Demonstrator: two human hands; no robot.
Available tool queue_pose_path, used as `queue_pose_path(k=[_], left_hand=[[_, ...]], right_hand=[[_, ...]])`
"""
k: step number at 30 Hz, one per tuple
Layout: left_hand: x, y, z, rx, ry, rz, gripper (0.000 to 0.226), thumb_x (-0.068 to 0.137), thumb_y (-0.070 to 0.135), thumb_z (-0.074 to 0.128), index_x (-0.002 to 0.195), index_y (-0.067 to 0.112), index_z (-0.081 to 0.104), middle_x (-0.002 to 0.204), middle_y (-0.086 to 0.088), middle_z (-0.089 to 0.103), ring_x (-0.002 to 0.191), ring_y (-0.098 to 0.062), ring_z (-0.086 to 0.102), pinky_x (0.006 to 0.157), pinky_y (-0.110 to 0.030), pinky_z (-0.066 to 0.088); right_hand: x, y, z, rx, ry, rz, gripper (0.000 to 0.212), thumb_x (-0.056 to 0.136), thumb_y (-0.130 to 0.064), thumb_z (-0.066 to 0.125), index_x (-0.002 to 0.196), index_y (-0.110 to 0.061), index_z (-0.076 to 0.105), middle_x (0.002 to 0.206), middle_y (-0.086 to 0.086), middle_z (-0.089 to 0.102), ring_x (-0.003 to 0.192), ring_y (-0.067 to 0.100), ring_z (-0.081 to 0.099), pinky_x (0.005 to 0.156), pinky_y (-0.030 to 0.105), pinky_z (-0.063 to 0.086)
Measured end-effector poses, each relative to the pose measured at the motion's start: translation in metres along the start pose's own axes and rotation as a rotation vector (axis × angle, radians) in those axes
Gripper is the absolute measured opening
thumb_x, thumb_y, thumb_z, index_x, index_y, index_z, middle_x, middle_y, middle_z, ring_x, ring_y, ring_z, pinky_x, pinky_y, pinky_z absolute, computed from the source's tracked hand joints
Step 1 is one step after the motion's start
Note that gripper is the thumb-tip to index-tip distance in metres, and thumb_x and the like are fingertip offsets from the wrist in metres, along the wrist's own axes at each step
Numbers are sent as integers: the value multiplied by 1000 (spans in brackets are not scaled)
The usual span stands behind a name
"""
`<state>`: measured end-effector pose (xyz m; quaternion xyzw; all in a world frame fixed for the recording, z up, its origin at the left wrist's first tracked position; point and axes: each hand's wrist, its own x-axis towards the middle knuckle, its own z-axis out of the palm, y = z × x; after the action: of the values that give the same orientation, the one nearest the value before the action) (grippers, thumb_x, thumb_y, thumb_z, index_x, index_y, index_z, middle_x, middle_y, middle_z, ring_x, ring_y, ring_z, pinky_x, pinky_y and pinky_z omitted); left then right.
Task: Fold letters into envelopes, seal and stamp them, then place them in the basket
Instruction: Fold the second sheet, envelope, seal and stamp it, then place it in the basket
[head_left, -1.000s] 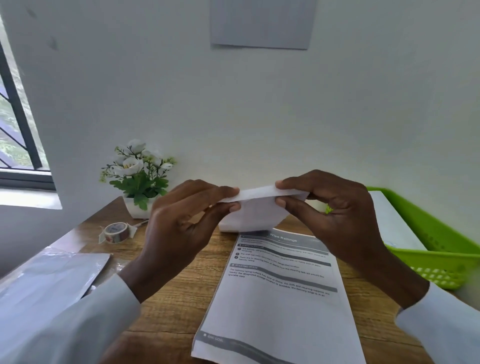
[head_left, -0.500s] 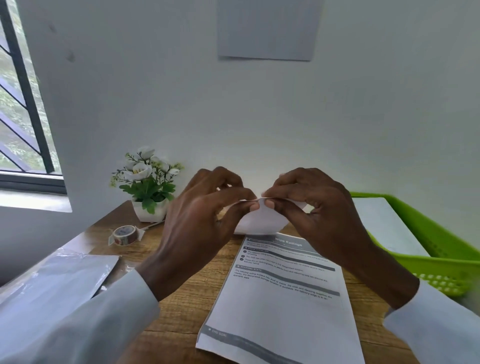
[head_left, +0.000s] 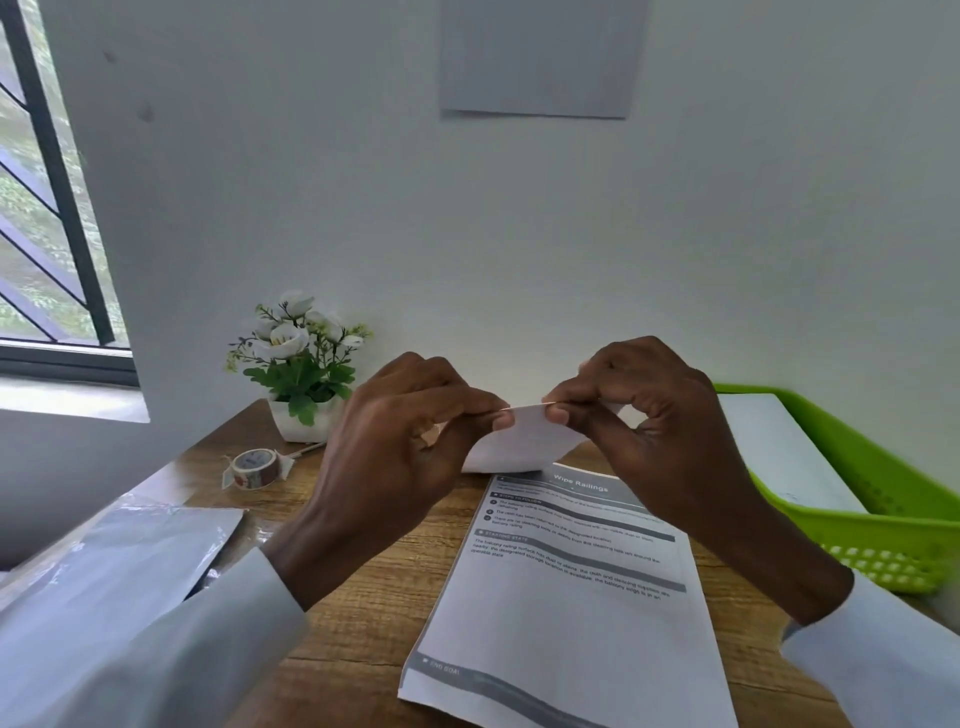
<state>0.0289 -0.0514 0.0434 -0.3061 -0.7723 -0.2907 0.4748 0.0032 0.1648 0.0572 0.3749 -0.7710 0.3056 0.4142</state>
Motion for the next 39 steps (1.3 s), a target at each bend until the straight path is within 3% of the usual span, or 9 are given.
queue_pose_path(k=[6, 13, 15, 19, 22, 25, 33, 36, 39], left_hand=[[5, 1, -8, -81, 70, -34, 7, 80, 18, 77, 86, 14, 78, 75, 8, 70, 67, -10, 63, 58, -30, 48], [29, 17, -16, -317, 210, -272, 8, 78, 15, 78, 82, 22, 75, 73, 25, 72, 64, 6, 66, 59, -7, 45], [28, 15, -17, -355, 87, -344, 4, 80, 18, 76, 81, 21, 77, 74, 18, 75, 65, 4, 68, 60, -12, 49], [12, 2, -14, -492, -151, -570, 19, 79, 29, 73, 88, 14, 79, 81, -2, 78, 77, -26, 74, 73, -41, 59], [3, -11, -4, -524, -167, -726, 15, 79, 24, 75, 87, 12, 78, 78, -9, 77, 70, -24, 72, 64, -33, 59], [-7, -22, 2, -558, -173, -848, 12, 77, 15, 78, 87, 9, 78, 78, -13, 76, 69, -20, 70, 58, -25, 57], [-24, -36, 15, -613, -144, -1014, 14, 77, 8, 79, 88, 1, 76, 83, -14, 77, 78, -25, 75, 70, -34, 62], [-26, -37, 15, -643, -131, -1054, 16, 78, 5, 77, 90, -4, 74, 84, -16, 76, 77, -26, 75, 65, -31, 61], [-27, -39, 14, -641, -113, -1078, 13, 77, 3, 77, 86, -5, 73, 80, -14, 76, 71, -21, 75, 60, -26, 58]], right_hand=[[2, 6, -6, 133, 43, 146, 7, 79, -25, 76, 80, -19, 77, 77, -9, 70, 82, 16, 64, 74, 34, 51], [59, -25, -22, 448, 266, 158, 12, 83, -9, 77, 79, -19, 71, 73, -15, 69, 72, -7, 62, 67, 8, 46], [76, -28, -22, 396, 154, 142, 9, 85, -12, 76, 79, -18, 72, 75, -12, 70, 72, -5, 63, 68, 10, 47], [84, -14, -6, 386, -373, 298, 3, 83, -9, 77, 80, -8, 76, 73, -3, 73, 66, -1, 62, 66, 14, 49], [68, -1, 19, 363, -582, 369, 9, 81, -14, 79, 84, -5, 78, 81, 7, 77, 70, 4, 65, 66, 17, 50], [53, 8, 42, 425, -575, 465, 12, 80, -16, 80, 84, -5, 78, 81, 10, 76, 70, 6, 65, 65, 17, 50], [33, 19, 78, 488, -541, 583, 12, 83, -18, 78, 82, -7, 79, 78, 8, 76, 68, 5, 64, 65, 22, 50], [28, 18, 89, 506, -504, 590, 10, 83, -15, 77, 80, -5, 78, 71, 1, 74, 66, 1, 63, 64, 16, 49], [26, 19, 102, 489, -450, 615, 10, 81, -17, 79, 79, -7, 79, 77, 4, 76, 70, 5, 65, 68, 23, 52]])
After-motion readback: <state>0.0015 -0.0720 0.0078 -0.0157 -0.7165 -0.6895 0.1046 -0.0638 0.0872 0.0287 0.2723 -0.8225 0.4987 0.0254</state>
